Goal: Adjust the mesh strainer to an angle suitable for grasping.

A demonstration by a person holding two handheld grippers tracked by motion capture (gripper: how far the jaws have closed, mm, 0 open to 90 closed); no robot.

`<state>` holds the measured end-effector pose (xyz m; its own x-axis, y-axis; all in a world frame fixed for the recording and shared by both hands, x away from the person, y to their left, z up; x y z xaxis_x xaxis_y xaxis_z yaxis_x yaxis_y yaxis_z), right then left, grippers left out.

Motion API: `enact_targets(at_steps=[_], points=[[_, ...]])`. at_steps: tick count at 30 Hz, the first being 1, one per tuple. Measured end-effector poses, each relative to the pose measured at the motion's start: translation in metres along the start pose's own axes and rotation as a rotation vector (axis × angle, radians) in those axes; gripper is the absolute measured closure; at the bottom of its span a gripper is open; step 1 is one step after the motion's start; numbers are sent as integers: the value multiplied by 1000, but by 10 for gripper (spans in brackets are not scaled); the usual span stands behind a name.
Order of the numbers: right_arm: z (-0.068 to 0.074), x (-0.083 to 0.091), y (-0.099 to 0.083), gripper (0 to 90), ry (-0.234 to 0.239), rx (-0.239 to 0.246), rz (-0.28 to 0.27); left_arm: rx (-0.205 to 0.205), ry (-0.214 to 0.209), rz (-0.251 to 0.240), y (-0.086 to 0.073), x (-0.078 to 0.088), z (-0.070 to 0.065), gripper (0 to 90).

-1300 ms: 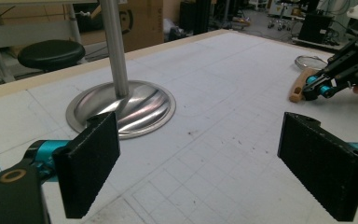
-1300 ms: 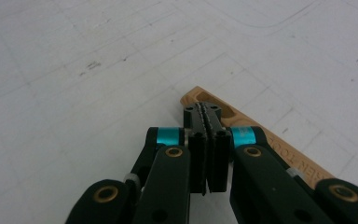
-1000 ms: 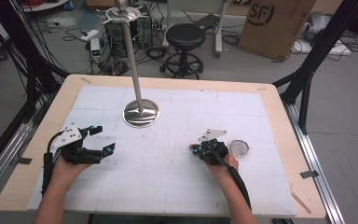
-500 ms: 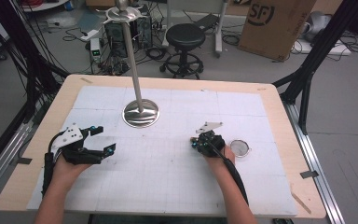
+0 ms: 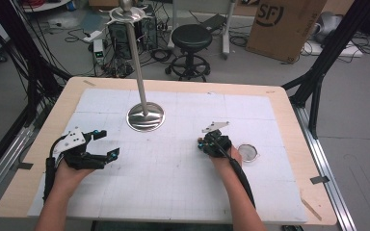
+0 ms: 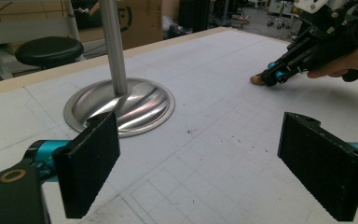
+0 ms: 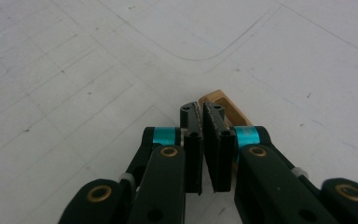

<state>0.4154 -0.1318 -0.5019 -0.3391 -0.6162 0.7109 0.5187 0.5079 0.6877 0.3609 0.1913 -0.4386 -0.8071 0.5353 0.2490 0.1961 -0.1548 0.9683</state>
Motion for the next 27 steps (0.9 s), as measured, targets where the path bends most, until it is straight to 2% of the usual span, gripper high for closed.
enact_targets(at_steps=[9, 15, 21, 27], points=[[24, 26, 1, 802, 48, 61, -68, 9, -12, 1, 1, 1, -2, 133], [37, 48, -6, 760, 82, 87, -152, 8, -15, 1, 0, 1, -3, 133], [41, 71, -15, 714, 89, 99, -243, -2, -15, 1, 0, 0, -3, 133], [41, 88, -27, 677, 94, 83, -284, -2, -14, 8, -1, 0, -3, 134]])
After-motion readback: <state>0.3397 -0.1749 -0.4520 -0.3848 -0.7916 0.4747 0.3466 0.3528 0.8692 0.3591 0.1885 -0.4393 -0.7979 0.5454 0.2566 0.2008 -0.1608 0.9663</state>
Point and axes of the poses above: each handheld gripper's, and its own axes: x roughly backward along the jaws, y roughly out of its top, z roughly to its left, the point moved 9 cm from there along -x, roughly forward along the jaws, and after that the axes turned 15 degrees about y, right-handed, at the moved point
